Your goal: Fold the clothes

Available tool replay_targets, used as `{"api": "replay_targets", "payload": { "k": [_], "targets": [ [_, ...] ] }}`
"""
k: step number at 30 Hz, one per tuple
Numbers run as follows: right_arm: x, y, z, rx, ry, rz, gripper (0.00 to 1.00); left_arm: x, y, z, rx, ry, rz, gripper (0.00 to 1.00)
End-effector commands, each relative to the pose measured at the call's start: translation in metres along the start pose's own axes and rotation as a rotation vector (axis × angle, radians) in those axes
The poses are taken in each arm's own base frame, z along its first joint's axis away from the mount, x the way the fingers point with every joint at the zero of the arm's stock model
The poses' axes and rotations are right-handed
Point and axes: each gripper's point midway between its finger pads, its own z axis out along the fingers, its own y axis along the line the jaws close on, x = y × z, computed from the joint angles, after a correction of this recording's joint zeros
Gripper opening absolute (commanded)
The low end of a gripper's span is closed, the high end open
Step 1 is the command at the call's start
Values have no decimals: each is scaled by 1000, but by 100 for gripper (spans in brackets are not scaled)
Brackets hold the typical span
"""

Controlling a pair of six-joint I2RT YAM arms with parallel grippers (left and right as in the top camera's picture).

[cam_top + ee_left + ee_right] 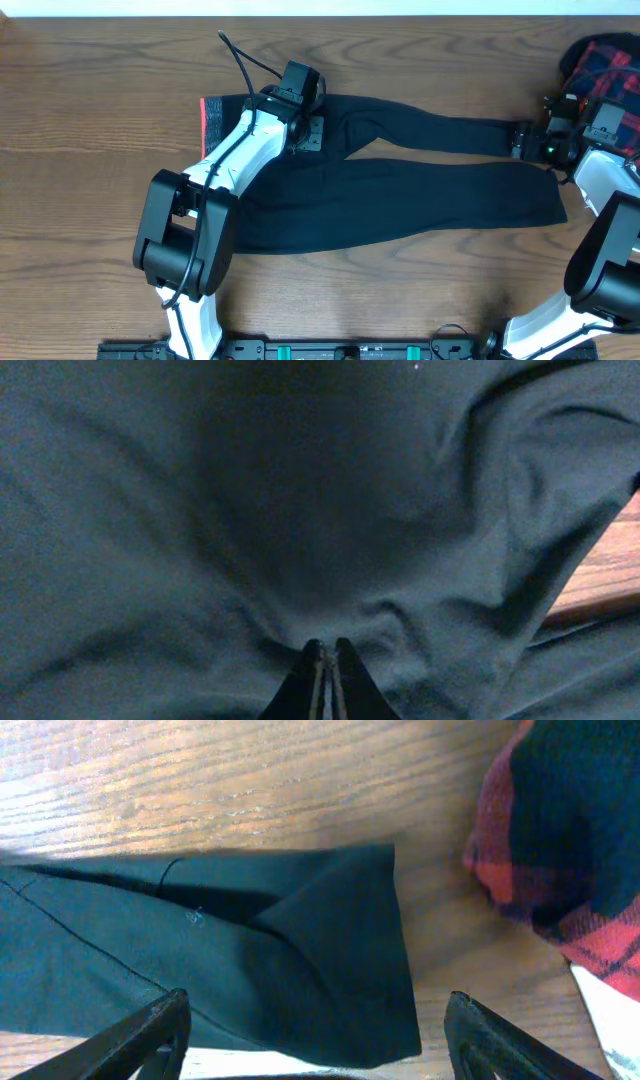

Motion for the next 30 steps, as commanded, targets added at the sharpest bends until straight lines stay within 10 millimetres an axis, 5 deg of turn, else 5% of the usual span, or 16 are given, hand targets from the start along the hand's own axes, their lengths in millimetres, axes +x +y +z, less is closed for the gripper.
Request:
{"api": "replay_targets", "payload": {
  "k": [1, 6, 8, 11, 12, 19, 25, 30],
  "targets": [
    [7, -4, 11, -6, 22, -11, 79, -5, 2, -3, -13, -15, 0, 6],
    [17, -1, 23, -38, 47, -5, 70, -5, 2, -3, -13, -14, 0, 6],
    [18, 2, 24, -55, 47, -3, 52, -5, 2, -3, -13, -15, 0, 6],
    [15, 3, 23, -61, 37, -6, 6, -5, 2, -3, -13, -15, 0, 6],
    [15, 3, 23, -61, 38, -1, 1, -5, 2, -3, -13, -14, 0, 6],
    [-6, 12, -10, -61, -14, 37, 1, -5, 2, -3, -13, -15, 1, 6],
    [-34, 29, -81, -52, -106, 54, 1, -6, 2, -3, -12, -21, 1, 6],
    [-38, 44, -133, -51, -154, 98, 1, -6, 2, -3, -12, -22, 1, 6]
  ]
}}
